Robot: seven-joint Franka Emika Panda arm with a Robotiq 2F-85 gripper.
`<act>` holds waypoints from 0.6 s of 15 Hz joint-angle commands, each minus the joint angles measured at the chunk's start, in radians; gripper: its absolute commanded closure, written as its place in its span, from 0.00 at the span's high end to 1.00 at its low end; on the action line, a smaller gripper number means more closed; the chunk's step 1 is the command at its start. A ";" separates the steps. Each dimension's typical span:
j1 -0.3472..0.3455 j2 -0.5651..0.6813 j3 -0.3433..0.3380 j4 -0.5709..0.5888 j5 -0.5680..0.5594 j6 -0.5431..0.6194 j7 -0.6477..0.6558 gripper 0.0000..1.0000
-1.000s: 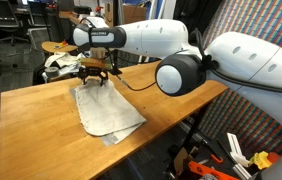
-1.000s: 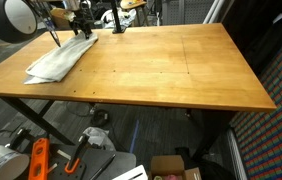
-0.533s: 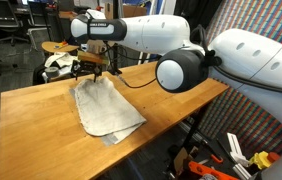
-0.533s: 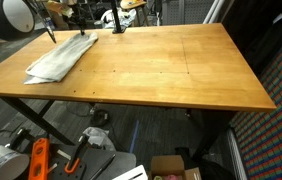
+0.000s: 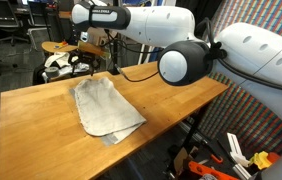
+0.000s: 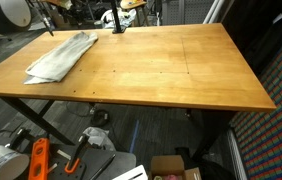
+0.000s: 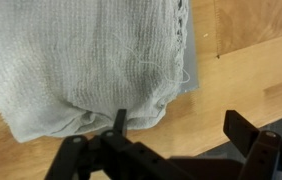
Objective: Fold the towel in half
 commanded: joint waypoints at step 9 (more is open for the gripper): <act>-0.002 -0.039 -0.035 -0.012 -0.058 -0.061 -0.169 1.00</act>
